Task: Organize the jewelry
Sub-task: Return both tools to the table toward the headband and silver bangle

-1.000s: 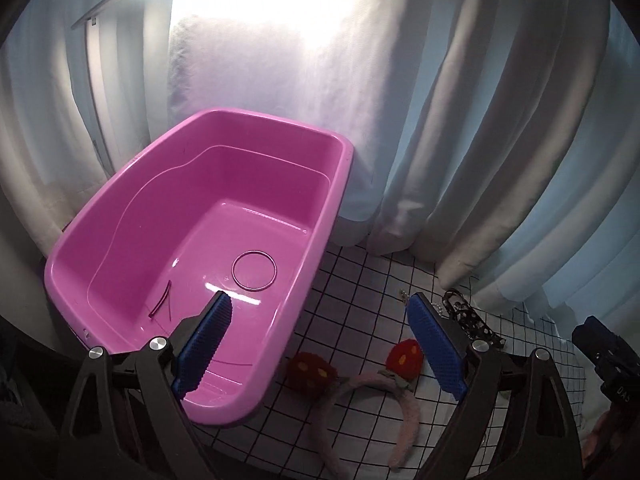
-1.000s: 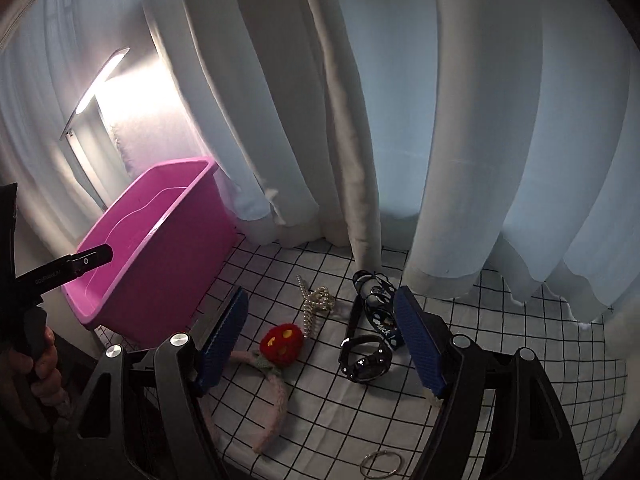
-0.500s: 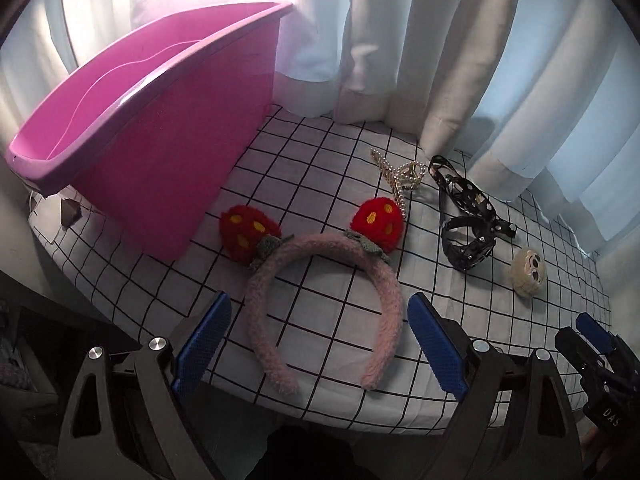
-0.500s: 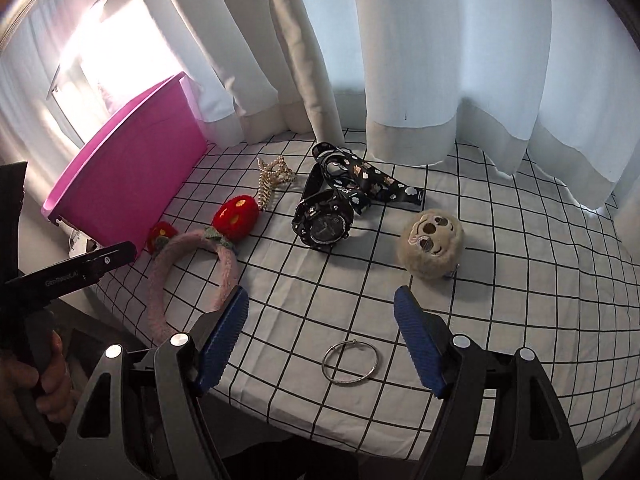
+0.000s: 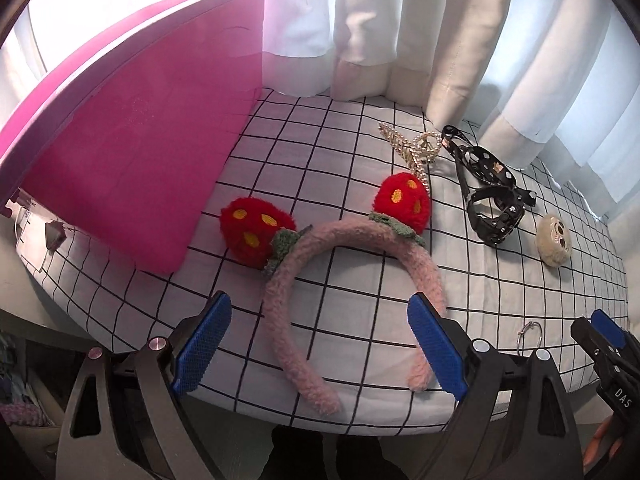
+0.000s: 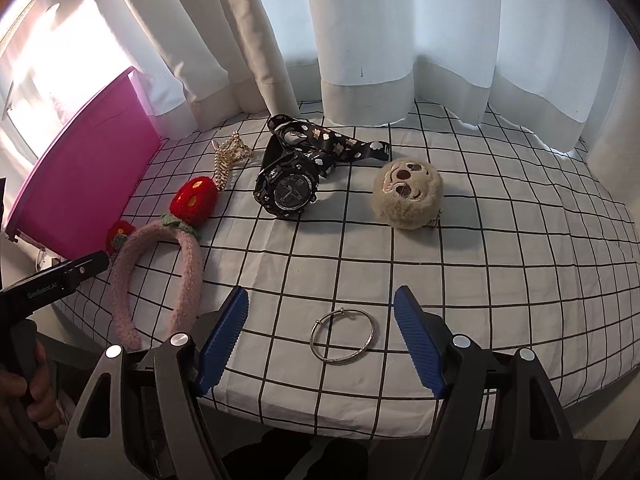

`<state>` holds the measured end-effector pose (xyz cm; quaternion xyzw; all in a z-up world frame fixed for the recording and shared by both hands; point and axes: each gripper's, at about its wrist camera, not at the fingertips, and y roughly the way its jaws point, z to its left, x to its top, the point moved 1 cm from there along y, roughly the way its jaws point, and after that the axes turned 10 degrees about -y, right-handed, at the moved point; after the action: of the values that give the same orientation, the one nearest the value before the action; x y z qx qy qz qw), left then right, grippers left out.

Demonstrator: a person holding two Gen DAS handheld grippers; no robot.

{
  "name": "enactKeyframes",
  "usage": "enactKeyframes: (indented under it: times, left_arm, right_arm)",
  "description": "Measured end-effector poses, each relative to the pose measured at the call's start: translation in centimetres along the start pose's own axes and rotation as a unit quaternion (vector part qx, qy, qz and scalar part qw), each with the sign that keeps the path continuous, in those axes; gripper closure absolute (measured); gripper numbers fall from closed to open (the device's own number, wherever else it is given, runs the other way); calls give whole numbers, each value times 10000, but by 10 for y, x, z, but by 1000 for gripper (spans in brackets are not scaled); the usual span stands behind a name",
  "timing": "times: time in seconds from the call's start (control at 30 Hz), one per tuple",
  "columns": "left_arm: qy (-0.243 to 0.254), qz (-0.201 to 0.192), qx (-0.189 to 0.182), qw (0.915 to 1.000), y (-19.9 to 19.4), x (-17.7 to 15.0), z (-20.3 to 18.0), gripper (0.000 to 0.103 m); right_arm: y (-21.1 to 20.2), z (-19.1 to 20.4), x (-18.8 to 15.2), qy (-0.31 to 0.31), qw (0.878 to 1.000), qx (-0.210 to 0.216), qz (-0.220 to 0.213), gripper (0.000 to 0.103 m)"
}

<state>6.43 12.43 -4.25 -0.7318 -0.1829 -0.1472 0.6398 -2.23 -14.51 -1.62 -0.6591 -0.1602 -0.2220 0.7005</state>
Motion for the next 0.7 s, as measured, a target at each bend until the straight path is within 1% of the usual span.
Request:
enactKeyframes:
  times: [0.13,0.3,0.47,0.57,0.63,0.7]
  left_arm:
    - [109,141,74,9998,20,1,8,15]
    - [-43,186,216,9996,37,-5,18,15]
    - [78,231,376,9990,53,-11,20,15]
    - [119,308,384,9987,62,-14,18,15]
    - [145,338,381,9986,68,-15,16,15]
    - [156,362,378,9985,72,-15,15,15]
  right_arm:
    - [5,-2,-12,134,9996,-237,123,31]
    - [16,-5,-22,64,9990,-306,305,31]
    - [32,-7,-30,147,9986,-275,419,31]
    - [43,-7,-35,146,9979,-356,514,31]
    - [51,-7,-36,235,9978,-248,572,31]
    - [58,-6,-38,263,9974,-268,622,31]
